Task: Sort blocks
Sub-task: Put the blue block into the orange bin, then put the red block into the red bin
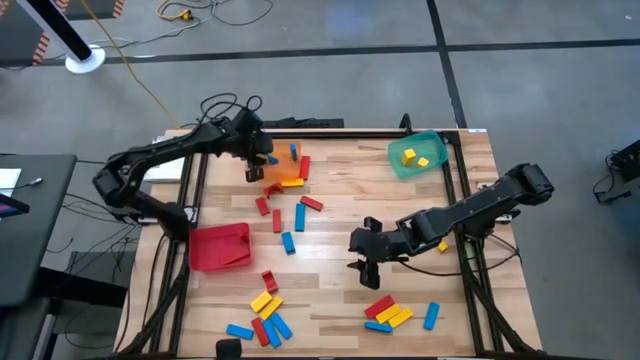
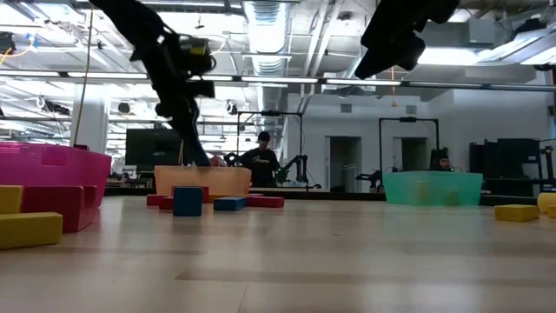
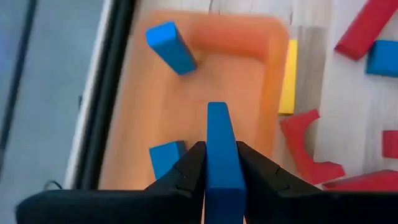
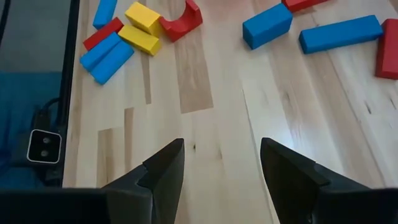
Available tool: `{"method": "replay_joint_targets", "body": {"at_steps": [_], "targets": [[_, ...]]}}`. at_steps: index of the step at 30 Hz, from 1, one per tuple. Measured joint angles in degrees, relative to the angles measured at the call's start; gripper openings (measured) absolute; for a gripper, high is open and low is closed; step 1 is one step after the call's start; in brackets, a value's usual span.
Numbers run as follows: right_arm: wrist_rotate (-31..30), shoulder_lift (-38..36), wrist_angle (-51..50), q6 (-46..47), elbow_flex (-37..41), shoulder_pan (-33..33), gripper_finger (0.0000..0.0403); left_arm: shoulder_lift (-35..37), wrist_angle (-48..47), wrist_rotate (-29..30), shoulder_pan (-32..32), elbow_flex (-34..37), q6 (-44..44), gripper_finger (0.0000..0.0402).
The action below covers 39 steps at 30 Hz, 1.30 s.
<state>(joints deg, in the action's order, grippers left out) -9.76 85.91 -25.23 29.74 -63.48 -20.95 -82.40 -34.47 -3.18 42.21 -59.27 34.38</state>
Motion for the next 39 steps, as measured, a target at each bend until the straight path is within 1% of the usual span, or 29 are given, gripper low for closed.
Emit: {"method": "replay_joint_targets", "body": {"at_steps": [3, 8, 17, 21, 27, 32, 39], "targets": [[-0.73, 0.00, 0.00, 0.30, 0.00, -0.61, 0.0223, -2.63, -0.04, -0.37, 0.65, 0.01, -0.59, 0.0067], [-1.09, 0.00, 0.22, 0.91, 0.00, -0.85, 0.0223, -4.98, 1.04, -1.21, 0.64, 0.02, -0.82, 0.0068], [-2.38, 0.00, 0.55, 0.87, 0.00, -0.83, 0.0223, -4.98, 4.22, -4.45, 1.14, 0.00, -1.30, 0.0072], [-2.38, 0.00, 0.55, 0.85, 0.00, -0.81, 0.0223, -4.98, 5.60, -7.33, 1.54, 0.00, -1.92, 0.0072], [-2.38, 0.00, 1.19, 0.85, 0.00, -0.79, 0.0223, -4.98, 6.02, -7.37, 1.51, 0.00, -3.51, 0.0075], [-2.38, 0.00, 1.51, 1.11, 0.00, -0.81, 0.0223, -4.98, 5.00, -7.06, 1.54, 0.00, -4.37, 0.0096], [-2.38, 0.00, 1.65, 1.29, 0.00, -0.81, 0.0223, -4.98, 3.52, -5.54, 1.69, 0.00, -4.94, 0.0150]]}}
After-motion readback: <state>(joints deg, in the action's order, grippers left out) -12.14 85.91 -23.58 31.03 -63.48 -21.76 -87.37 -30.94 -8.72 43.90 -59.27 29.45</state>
